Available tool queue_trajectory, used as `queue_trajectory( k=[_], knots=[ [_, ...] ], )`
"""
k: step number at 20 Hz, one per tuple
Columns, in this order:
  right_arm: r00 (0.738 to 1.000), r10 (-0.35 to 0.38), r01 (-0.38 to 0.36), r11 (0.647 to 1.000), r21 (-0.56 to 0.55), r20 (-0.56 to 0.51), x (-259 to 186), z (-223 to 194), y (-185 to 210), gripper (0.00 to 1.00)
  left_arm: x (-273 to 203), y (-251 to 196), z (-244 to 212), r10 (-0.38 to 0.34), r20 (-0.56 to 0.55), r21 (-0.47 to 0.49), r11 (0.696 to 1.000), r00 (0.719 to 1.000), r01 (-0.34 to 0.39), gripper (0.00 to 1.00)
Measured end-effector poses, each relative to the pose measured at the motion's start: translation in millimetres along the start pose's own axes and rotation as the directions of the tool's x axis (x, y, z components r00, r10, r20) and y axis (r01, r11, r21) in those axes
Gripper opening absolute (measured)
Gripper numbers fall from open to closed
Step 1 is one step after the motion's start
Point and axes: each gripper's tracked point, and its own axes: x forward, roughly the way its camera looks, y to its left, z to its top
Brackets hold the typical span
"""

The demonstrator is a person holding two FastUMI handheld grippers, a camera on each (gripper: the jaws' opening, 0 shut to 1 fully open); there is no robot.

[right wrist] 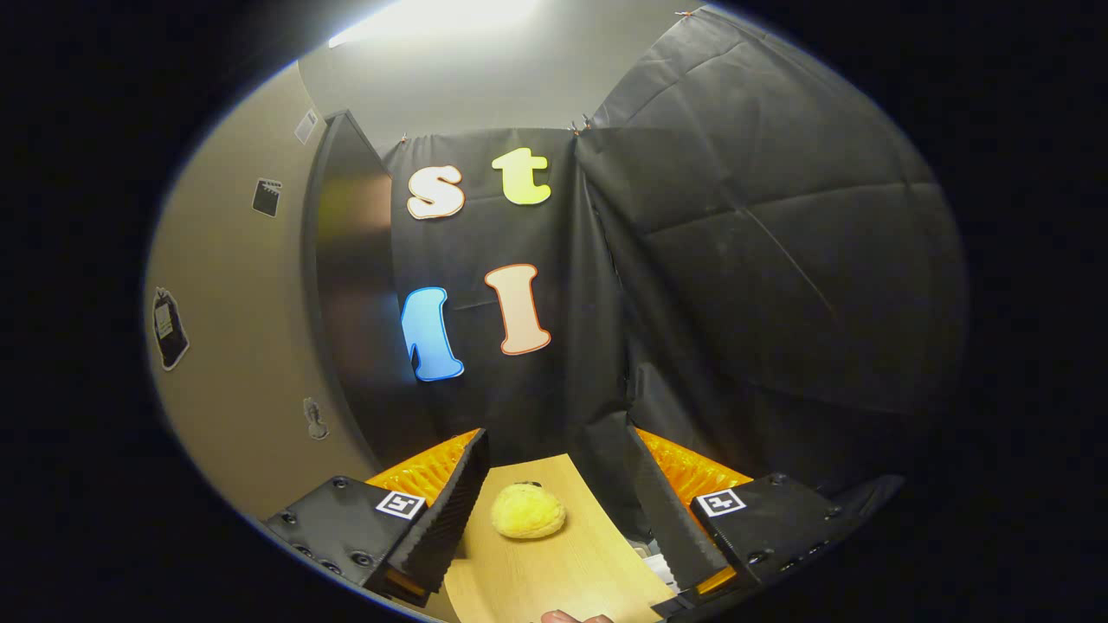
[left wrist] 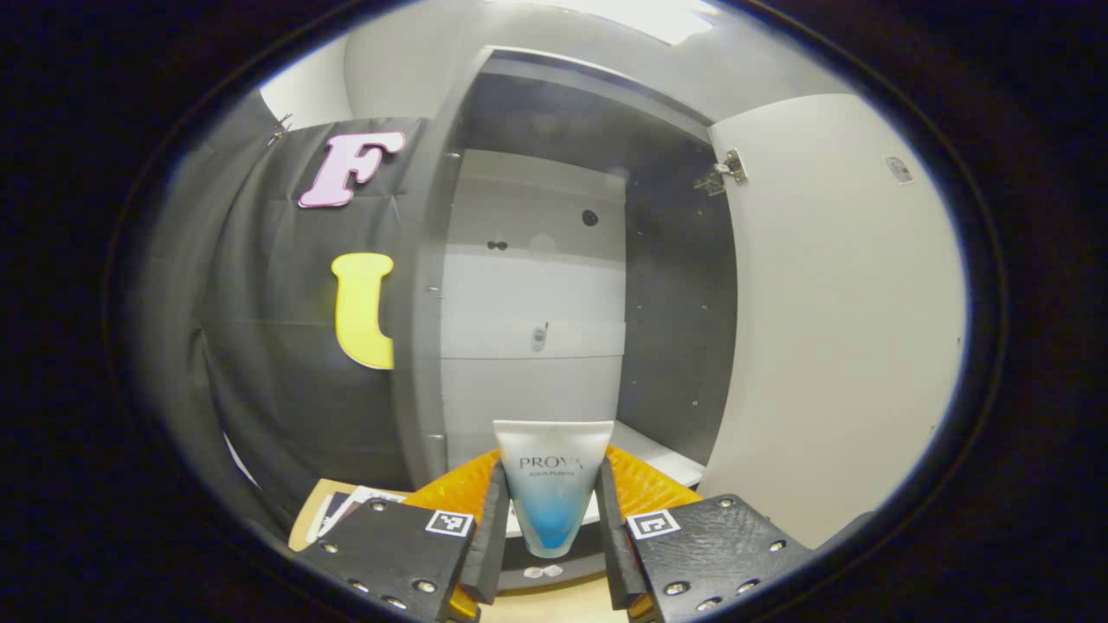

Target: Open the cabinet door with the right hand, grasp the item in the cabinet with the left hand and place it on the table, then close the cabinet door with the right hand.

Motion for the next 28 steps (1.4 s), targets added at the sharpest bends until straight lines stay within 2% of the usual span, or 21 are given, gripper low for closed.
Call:
queue_trajectory(
  k=[1, 2, 6, 8, 12, 15, 18, 19, 20, 22, 25, 28],
  knots=[
    [1.0, -0.009, 0.009, 1.0, 0.002, -0.002, -5, 0, 2, 0.98, -13, 12, -4, 0.012, -0.005, 0.006, 1.0, 1.0, -0.012, 0.47],
    [1.0, -0.017, 0.017, 1.0, 0.001, -0.003, -12, 1, 2, 0.98, -31, 26, -12, 0.023, -0.005, 0.011, 1.0, 1.0, -0.023, 0.5],
    [0.998, -0.06, 0.06, 0.998, 0.003, 0.029, -43, 5, 0, 0.98, -86, 80, -50, 0.116, 0.106, 0.057, 0.991, 0.988, -0.122, 0.46],
    [0.996, -0.081, 0.081, 0.997, 0.019, 0.037, -56, 3, -1, 0.98, -105, 102, -97, 0.166, 0.097, 0.03, 0.985, 0.981, -0.17, 0.53],
    [0.992, -0.121, 0.119, 0.992, 0.041, 0.041, -77, -4, 1, 0.98, -128, 130, -192, 0.25, 0.008, -0.057, 0.967, 0.968, -0.25, 0.5],
    [0.993, -0.121, 0.121, 0.993, 0.017, 0.01, -92, -15, 9, 0.98, -133, 136, -265, 0.283, -0.089, -0.095, 0.952, 0.955, -0.29, 0.5],
    [0.99, -0.138, 0.138, 0.99, -0.015, 0.01, -104, -15, 9, 0.98, -135, 139, -313, 0.324, -0.131, -0.103, 0.936, 0.937, -0.337, 0.47],
    [0.99, -0.142, 0.142, 0.99, -0.02, 0.009, -107, -15, 10, 0.98, -136, 140, -330, 0.34, -0.141, -0.094, 0.931, 0.93, -0.354, 0.53],
    [0.989, -0.149, 0.149, 0.989, -0.024, 0.006, -110, -14, 9, 0.98, -137, 140, -343, 0.354, -0.147, -0.086, 0.925, 0.923, -0.369, 0.5],
    [0.988, -0.157, 0.157, 0.987, -0.028, 0.002, -116, -13, 6, 0.98, -136, 139, -362, 0.365, -0.151, -0.073, 0.923, 0.919, -0.379, 0.53],
    [0.988, -0.145, 0.143, 0.989, -0.048, -0.046, -117, -25, 10, 0.98, -142, 128, -395, 0.354, -0.173, -0.042, 0.93, 0.919, -0.366, 0.48],
    [0.987, -0.14, 0.135, 0.988, -0.075, -0.079, -116, -30, 12, 0.98, -154, 119, -416, 0.349, -0.196, -0.043, 0.93, 0.916, -0.364, 0.51]
  ],
)
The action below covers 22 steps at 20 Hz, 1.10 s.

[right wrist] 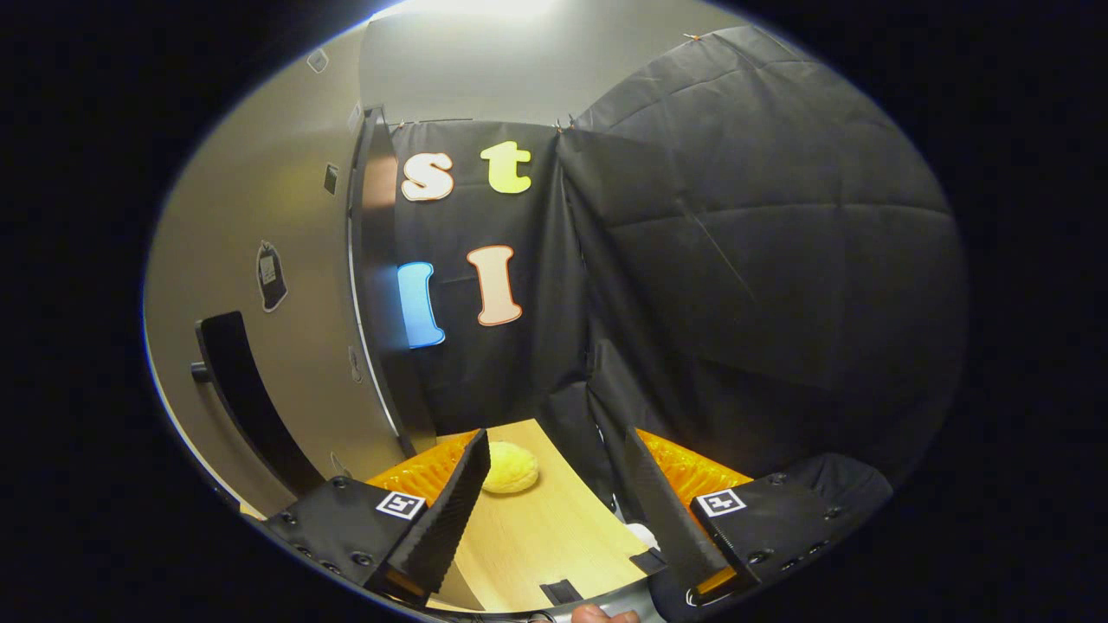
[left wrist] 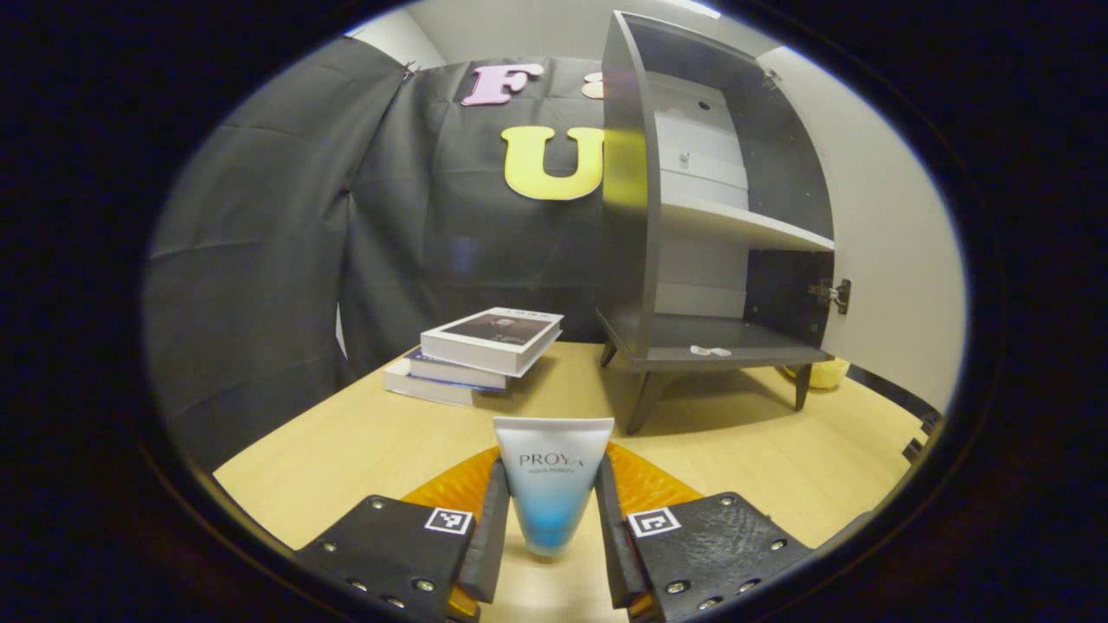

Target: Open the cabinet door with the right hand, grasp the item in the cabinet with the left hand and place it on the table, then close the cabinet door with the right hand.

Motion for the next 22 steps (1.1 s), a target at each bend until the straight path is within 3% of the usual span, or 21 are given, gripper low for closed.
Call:
queue_trajectory(
  k=[5, 10, 11, 12, 15, 18, 21, 22],
  knots=[
    [1.0, 0.008, -0.007, 0.999, 0.053, -0.014, 9, 2, 3, 0.98, -13, -6, -30, 0.001, -0.039, 0.024, 1.0, 0.999, 0.0, 0.51],
    [0.999, 0.006, -0.001, 0.993, 0.116, -0.045, 6, -13, 0, 0.98, -20, -8, -29, -0.008, -0.042, 0.058, 0.998, 0.999, 0.01, 0.54],
    [0.999, -0.001, 0.006, 0.993, 0.117, -0.045, 6, -16, -2, 0.98, -22, -8, -30, -0.009, -0.046, 0.054, 0.998, 0.999, 0.012, 0.58],
    [0.999, -0.005, 0.01, 0.993, 0.114, -0.047, 6, -18, -3, 0.98, -24, -7, -30, -0.008, -0.049, 0.05, 0.999, 0.999, 0.011, 0.51],
    [0.999, -0.019, 0.024, 0.995, 0.1, -0.047, 3, -23, -8, 0.98, -31, -1, -26, 0.002, -0.064, 0.047, 0.999, 0.998, 0.001, 0.51],
    [0.999, -0.034, 0.037, 0.993, 0.111, -0.03, 2, -23, -12, 0.98, -38, 4, -7, 0.008, -0.044, 0.052, 0.999, 0.999, -0.006, 0.95],
    [0.999, -0.051, 0.052, 0.99, 0.128, -0.011, 1, -25, -19, 0.98, -53, 4, 26, 0.005, -0.014, 0.05, 0.999, 1.0, -0.004, 0.92],
    [0.998, -0.057, 0.058, 0.991, 0.121, -0.005, 0, -25, -23, 0.98, -62, 4, 42, 0.009, 0.003, 0.048, 0.999, 1.0, -0.009, 0.95]
  ],
)
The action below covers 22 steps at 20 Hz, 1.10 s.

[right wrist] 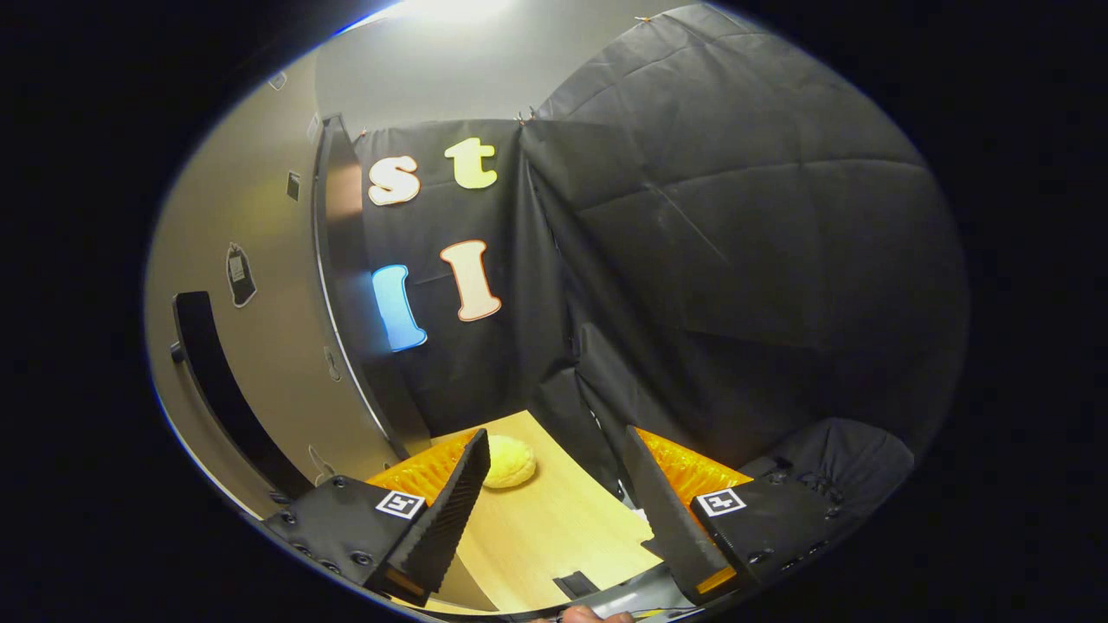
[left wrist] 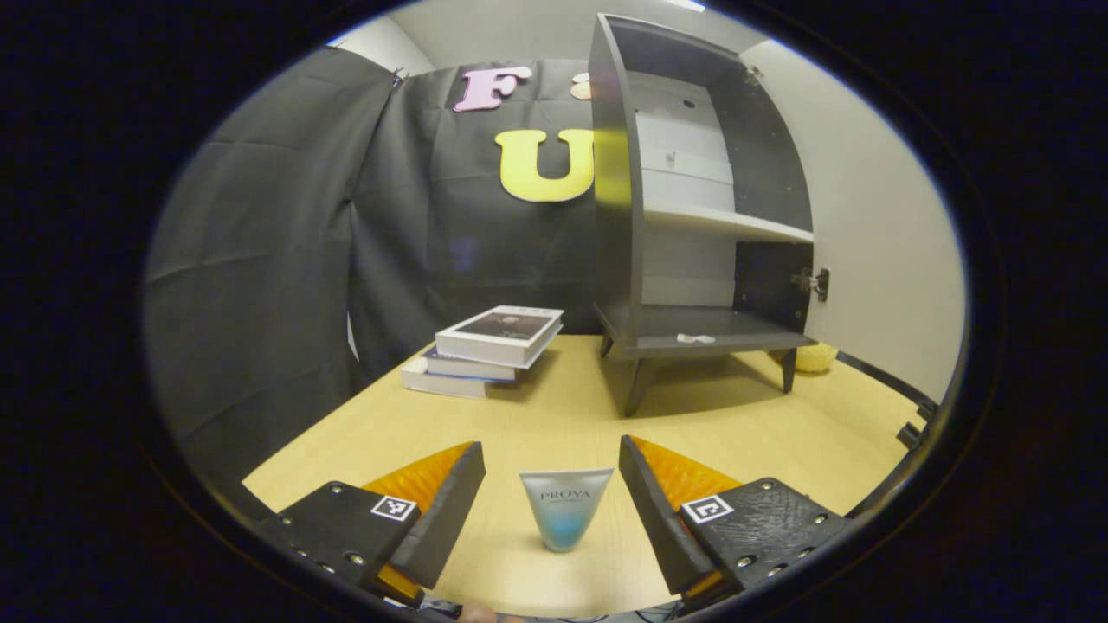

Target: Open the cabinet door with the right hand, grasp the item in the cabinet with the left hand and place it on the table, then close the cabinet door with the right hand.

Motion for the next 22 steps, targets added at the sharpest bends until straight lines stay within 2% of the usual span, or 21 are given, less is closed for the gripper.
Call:
queue_trajectory(
  k=[3, 4, 5, 7, 9, 10, 11, 12, 13, 14, 15, 16, 17, 18, 20, 22],
  knots=[
    [0.999, -0.034, 0.034, 0.999, 0.015, 0.035, -6, 6, -17, 0.98, -30, -1, 61, 0.0, 0.049, 0.001, 1.0, 0.999, -0.001, 0.95],
    [0.998, -0.04, 0.039, 0.999, 0.021, 0.051, -9, 9, -21, 0.98, -39, 0, 85, 0.006, 0.069, 0.008, 1.0, 0.998, -0.007, 0.92],
    [0.997, -0.051, 0.05, 0.999, 0.016, 0.06, -12, 8, -25, 0.98, -47, -1, 110, 0.007, 0.089, 0.004, 1.0, 0.996, -0.007, 0.95],
    [0.994, -0.078, 0.08, 0.996, -0.025, 0.078, -18, 9, -34, 0.98, -58, -13, 152, -0.019, 0.114, -0.027, 0.999, 0.993, 0.022, 0.92],
    [0.991, -0.09, 0.095, 0.994, -0.053, 0.097, -24, 10, -39, 0.98, -66, -20, 190, -0.04, 0.13, -0.048, 0.998, 0.991, 0.046, 0.95],
    [0.991, -0.083, 0.089, 0.995, -0.053, 0.107, -23, 12, -37, 0.92, -67, -24, 208, -0.045, 0.131, -0.049, 0.997, 0.99, 0.052, 0.95],
    [0.991, -0.067, 0.073, 0.996, -0.052, 0.116, -19, 12, -33, 0.92, -69, -25, 228, -0.038, 0.143, -0.045, 0.998, 0.989, 0.045, 0.95],
    [0.991, -0.054, 0.062, 0.996, -0.06, 0.122, -13, 14, -31, 0.98, -73, -21, 242, -0.004, 0.128, -0.053, 0.999, 0.992, 0.01, 0.95],
    [0.99, -0.057, 0.066, 0.996, -0.063, 0.13, -3, 15, -37, 0.98, -76, -22, 256, 0.018, 0.122, -0.069, 0.998, 0.992, -0.01, 0.91],
    [0.99, -0.063, 0.071, 0.996, -0.053, 0.128, 7, 19, -44, 0.98, -78, -22, 268, 0.045, 0.11, -0.092, 0.995, 0.993, -0.035, 0.92],
    [0.992, -0.053, 0.057, 0.998, -0.032, 0.118, 13, 21, -43, 0.92, -80, -23, 282, 0.06, 0.107, -0.128, 0.991, 0.992, -0.046, 0.92],
    [0.992, -0.026, 0.026, 1.0, -0.003, 0.122, 14, 27, -38, 0.93, -82, -28, 290, 0.063, 0.093, -0.173, 0.984, 0.994, -0.046, 0.92],
    [0.99, 0.005, -0.008, 1.0, 0.016, 0.138, 14, 36, -32, 0.98, -81, -36, 300, 0.048, 0.097, -0.214, 0.977, 0.994, -0.026, 0.92],
    [0.988, 0.018, -0.021, 1.0, 0.017, 0.153, 14, 43, -32, 0.98, -82, -42, 311, 0.034, 0.115, -0.242, 0.97, 0.993, -0.005, 0.95],
    [0.985, 0.038, -0.039, 0.999, 0.004, 0.166, 16, 50, -36, 0.98, -82, -41, 326, 0.057, 0.118, -0.231, 0.973, 0.991, -0.029, 0.91],
    [0.981, 0.109, -0.113, 0.993, 0.02, 0.158, 14, 59, -19, 1.0, -81, -37, 336, 0.096, 0.124, -0.181, 0.981, 0.988, -0.073, 0.91]
  ],
)
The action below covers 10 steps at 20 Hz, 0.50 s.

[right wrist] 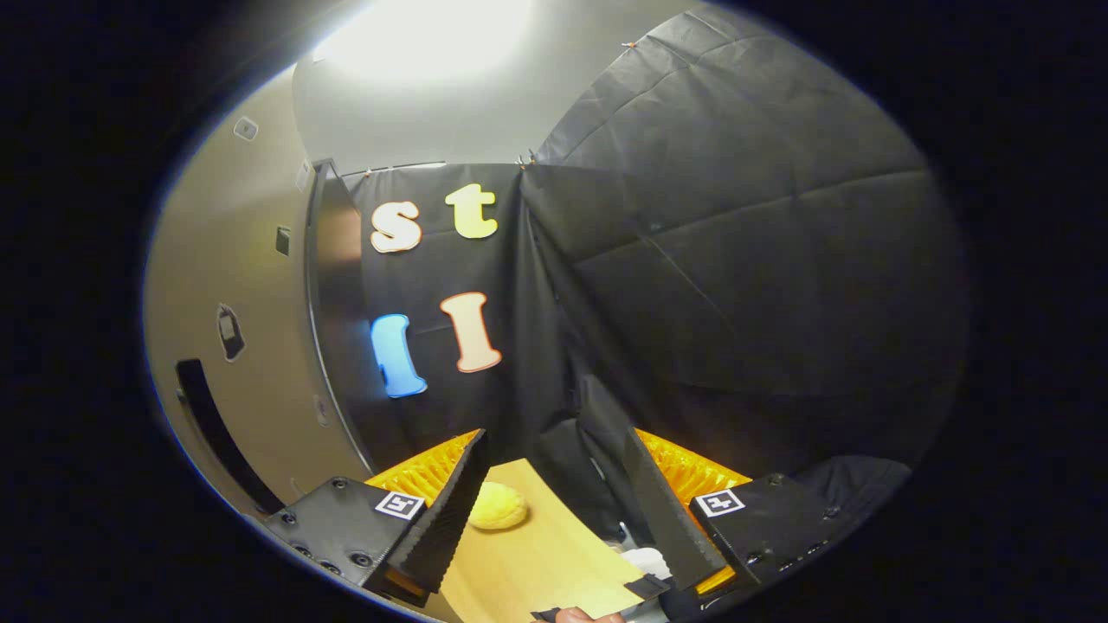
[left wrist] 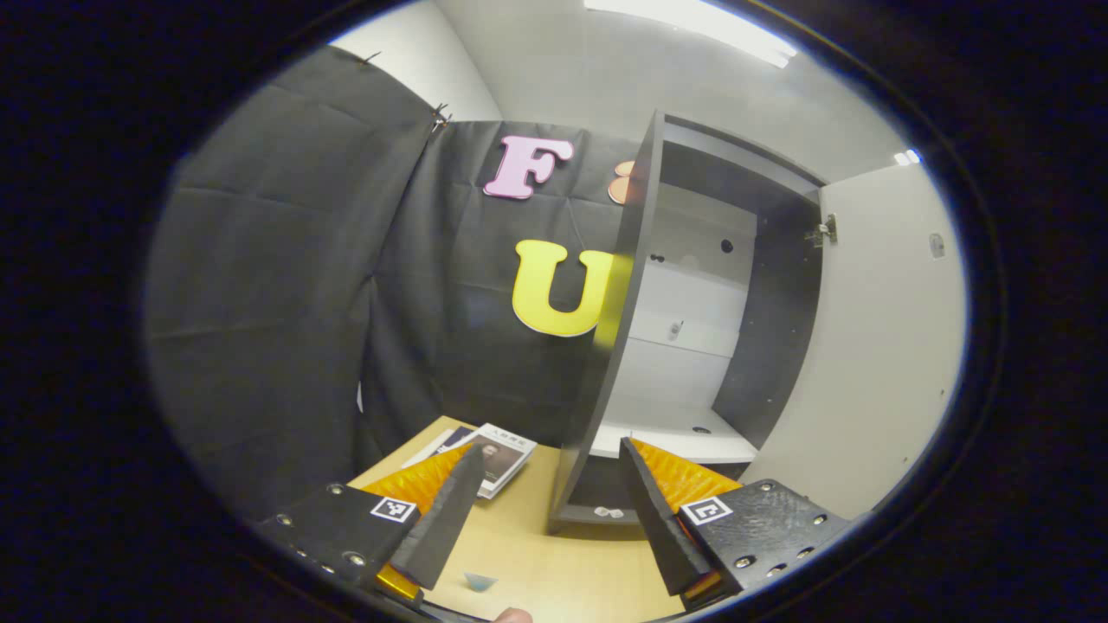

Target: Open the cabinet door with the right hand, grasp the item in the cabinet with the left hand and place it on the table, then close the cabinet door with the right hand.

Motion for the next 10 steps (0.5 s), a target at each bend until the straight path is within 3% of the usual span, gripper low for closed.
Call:
queue_trajectory(
  k=[1, 5, 10],
  knots=[
    [0.999, 0.039, -0.039, 0.999, 0.006, -0.003, 1, 4, 8, 0.93, 2, -4, 1, 0.015, 0.003, 0.012, 1.0, 1.0, -0.015, 0.91],
    [0.981, 0.192, -0.193, 0.981, -0.032, -0.024, -1, 11, 42, 0.98, 12, -27, -2, -0.016, -0.038, 0.016, 1.0, 0.999, 0.016, 0.92],
    [0.932, 0.354, -0.358, 0.931, -0.062, -0.071, -20, 16, 90, 0.98, 26, -34, 1, -0.005, -0.066, 0.035, 0.999, 0.998, 0.007, 0.92]
  ],
)
